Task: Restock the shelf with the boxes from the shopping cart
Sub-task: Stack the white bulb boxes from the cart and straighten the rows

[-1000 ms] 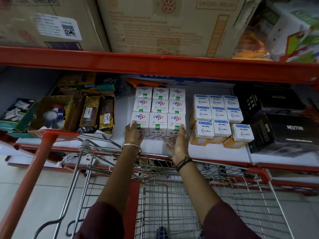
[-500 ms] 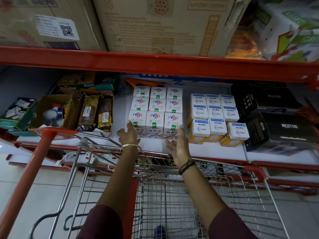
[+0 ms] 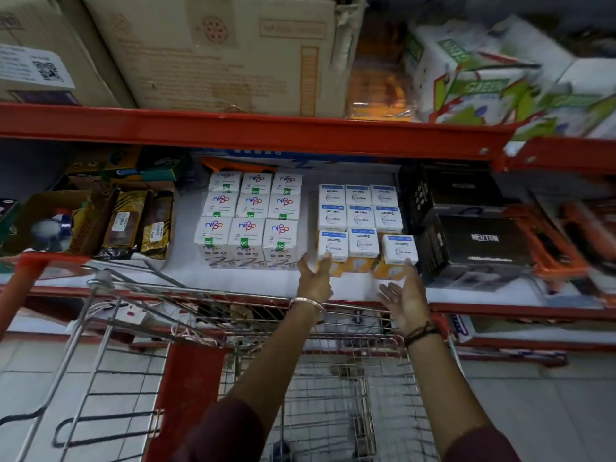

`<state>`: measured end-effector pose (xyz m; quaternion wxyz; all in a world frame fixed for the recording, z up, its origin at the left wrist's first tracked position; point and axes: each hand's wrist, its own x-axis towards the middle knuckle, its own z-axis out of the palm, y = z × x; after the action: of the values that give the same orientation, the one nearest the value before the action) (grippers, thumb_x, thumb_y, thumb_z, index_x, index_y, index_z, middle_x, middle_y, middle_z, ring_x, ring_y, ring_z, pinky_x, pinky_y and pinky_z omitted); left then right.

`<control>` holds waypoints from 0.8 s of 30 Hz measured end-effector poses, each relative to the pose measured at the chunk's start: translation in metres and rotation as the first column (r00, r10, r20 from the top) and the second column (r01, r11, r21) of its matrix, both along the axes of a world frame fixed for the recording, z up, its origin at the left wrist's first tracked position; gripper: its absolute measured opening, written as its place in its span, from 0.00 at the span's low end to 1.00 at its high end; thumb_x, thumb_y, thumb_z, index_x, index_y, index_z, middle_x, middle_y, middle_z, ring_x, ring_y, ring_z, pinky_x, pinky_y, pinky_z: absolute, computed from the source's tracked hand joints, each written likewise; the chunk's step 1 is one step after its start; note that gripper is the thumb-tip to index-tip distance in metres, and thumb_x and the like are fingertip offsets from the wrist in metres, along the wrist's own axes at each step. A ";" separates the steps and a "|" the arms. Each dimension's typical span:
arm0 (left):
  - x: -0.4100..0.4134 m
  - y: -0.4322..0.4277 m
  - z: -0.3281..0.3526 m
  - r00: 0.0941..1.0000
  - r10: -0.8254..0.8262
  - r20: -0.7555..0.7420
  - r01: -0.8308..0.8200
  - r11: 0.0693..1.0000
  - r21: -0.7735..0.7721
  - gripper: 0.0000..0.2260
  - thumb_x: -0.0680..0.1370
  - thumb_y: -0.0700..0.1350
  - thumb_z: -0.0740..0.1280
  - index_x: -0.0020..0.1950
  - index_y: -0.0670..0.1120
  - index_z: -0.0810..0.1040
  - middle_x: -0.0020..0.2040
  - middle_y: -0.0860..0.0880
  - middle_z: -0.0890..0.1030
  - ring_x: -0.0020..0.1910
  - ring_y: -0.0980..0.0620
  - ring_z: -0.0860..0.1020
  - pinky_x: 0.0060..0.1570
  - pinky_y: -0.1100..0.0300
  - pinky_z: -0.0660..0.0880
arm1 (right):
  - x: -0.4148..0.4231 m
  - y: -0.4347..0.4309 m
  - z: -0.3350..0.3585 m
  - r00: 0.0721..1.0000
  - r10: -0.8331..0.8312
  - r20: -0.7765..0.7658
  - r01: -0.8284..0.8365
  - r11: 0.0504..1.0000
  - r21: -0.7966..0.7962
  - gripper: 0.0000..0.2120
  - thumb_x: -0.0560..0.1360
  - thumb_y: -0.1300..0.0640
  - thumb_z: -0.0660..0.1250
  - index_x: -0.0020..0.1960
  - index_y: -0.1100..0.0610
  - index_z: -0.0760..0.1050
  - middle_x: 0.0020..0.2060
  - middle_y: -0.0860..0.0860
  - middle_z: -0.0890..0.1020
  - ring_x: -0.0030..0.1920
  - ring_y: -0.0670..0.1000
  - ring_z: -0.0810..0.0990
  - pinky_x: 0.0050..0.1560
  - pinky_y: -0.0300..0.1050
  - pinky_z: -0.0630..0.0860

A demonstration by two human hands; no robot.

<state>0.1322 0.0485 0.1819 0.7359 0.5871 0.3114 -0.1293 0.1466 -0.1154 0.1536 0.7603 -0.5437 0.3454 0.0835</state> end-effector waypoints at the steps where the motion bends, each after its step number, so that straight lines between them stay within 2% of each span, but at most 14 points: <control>1: 0.007 -0.005 -0.002 0.999 0.022 -0.024 -0.022 0.999 -0.026 0.29 0.76 0.56 0.62 0.73 0.54 0.52 0.58 0.45 0.73 0.50 0.41 0.76 0.48 0.51 0.75 | 0.006 -0.003 -0.002 1.000 0.019 0.019 -0.019 1.000 0.009 0.29 0.75 0.39 0.61 0.70 0.54 0.64 0.56 0.58 0.74 0.44 0.54 0.78 0.38 0.47 0.79; 3: 0.017 -0.010 -0.006 0.997 0.049 -0.067 -0.051 0.998 -0.033 0.31 0.76 0.57 0.61 0.74 0.55 0.49 0.68 0.42 0.69 0.57 0.37 0.75 0.47 0.51 0.76 | 0.017 -0.007 -0.007 0.999 0.046 0.018 -0.047 0.998 0.033 0.31 0.74 0.37 0.61 0.70 0.53 0.64 0.54 0.58 0.77 0.40 0.52 0.79 0.31 0.44 0.79; 7: 0.027 -0.017 -0.014 0.993 0.077 -0.090 -0.081 0.996 -0.037 0.30 0.77 0.56 0.61 0.74 0.55 0.49 0.72 0.42 0.64 0.63 0.37 0.71 0.48 0.49 0.77 | 0.032 -0.008 -0.017 0.993 0.105 -0.055 -0.103 0.994 0.024 0.31 0.73 0.36 0.61 0.67 0.56 0.68 0.41 0.54 0.79 0.33 0.50 0.77 0.32 0.42 0.75; 10: 0.030 -0.019 -0.019 0.990 0.108 -0.096 -0.114 0.992 -0.059 0.26 0.78 0.54 0.61 0.73 0.53 0.54 0.70 0.40 0.68 0.55 0.40 0.74 0.50 0.49 0.76 | 0.037 -0.010 -0.024 0.991 0.123 -0.049 -0.123 0.992 -0.010 0.29 0.74 0.38 0.61 0.65 0.59 0.70 0.40 0.55 0.77 0.28 0.47 0.74 0.31 0.40 0.74; 12: 0.032 -0.020 -0.022 0.989 0.118 -0.093 -0.123 0.991 -0.044 0.25 0.78 0.55 0.60 0.72 0.52 0.56 0.68 0.40 0.71 0.49 0.40 0.76 0.47 0.51 0.77 | 0.039 -0.010 -0.025 0.989 0.147 -0.034 -0.147 0.989 -0.010 0.27 0.75 0.40 0.61 0.64 0.59 0.70 0.37 0.53 0.75 0.22 0.44 0.71 0.28 0.39 0.72; 15: 0.036 -0.022 -0.025 0.990 0.124 -0.067 -0.126 0.992 -0.016 0.25 0.77 0.57 0.59 0.71 0.51 0.57 0.68 0.39 0.71 0.49 0.40 0.77 0.49 0.50 0.77 | 0.046 -0.012 -0.027 0.987 0.157 -0.030 -0.157 0.988 -0.010 0.22 0.76 0.42 0.60 0.62 0.56 0.72 0.33 0.51 0.74 0.17 0.41 0.69 0.32 0.41 0.72; 18: 0.042 -0.023 -0.027 0.993 0.110 -0.048 -0.109 0.994 0.024 0.24 0.77 0.57 0.58 0.70 0.50 0.59 0.68 0.39 0.71 0.49 0.40 0.77 0.51 0.49 0.76 | 0.049 -0.014 -0.025 0.985 0.168 -0.029 -0.169 0.985 -0.017 0.21 0.76 0.41 0.60 0.59 0.57 0.72 0.34 0.50 0.74 0.18 0.42 0.70 0.33 0.42 0.72; 21: 0.043 -0.021 -0.028 0.993 0.110 -0.030 -0.109 0.993 0.045 0.23 0.78 0.57 0.58 0.69 0.49 0.62 0.67 0.39 0.72 0.48 0.40 0.77 0.46 0.53 0.77 | 0.049 -0.012 -0.020 0.984 0.176 -0.014 -0.176 0.984 -0.018 0.19 0.77 0.42 0.61 0.58 0.56 0.73 0.33 0.51 0.74 0.21 0.44 0.70 0.32 0.40 0.72; 22: 0.042 -0.021 -0.028 0.994 0.102 -0.028 -0.100 0.993 0.057 0.22 0.78 0.57 0.58 0.69 0.49 0.62 0.66 0.39 0.73 0.48 0.40 0.77 0.43 0.56 0.76 | 0.048 -0.011 -0.018 0.985 0.172 -0.011 -0.172 0.985 -0.021 0.19 0.77 0.43 0.61 0.59 0.56 0.73 0.35 0.52 0.75 0.25 0.45 0.72 0.33 0.41 0.72; 24: 0.041 -0.020 -0.027 0.996 0.087 -0.034 -0.084 0.993 0.087 0.23 0.77 0.58 0.57 0.69 0.49 0.61 0.65 0.39 0.73 0.46 0.41 0.78 0.40 0.57 0.75 | 0.046 -0.012 -0.016 0.986 0.166 -0.021 -0.167 0.985 -0.047 0.21 0.76 0.41 0.61 0.61 0.55 0.72 0.44 0.55 0.80 0.38 0.51 0.78 0.38 0.43 0.75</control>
<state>0.1731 0.0285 0.1552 0.7089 0.6019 0.3551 -0.0951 0.1927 -0.1272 0.1380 0.7343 -0.5884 0.3071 0.1427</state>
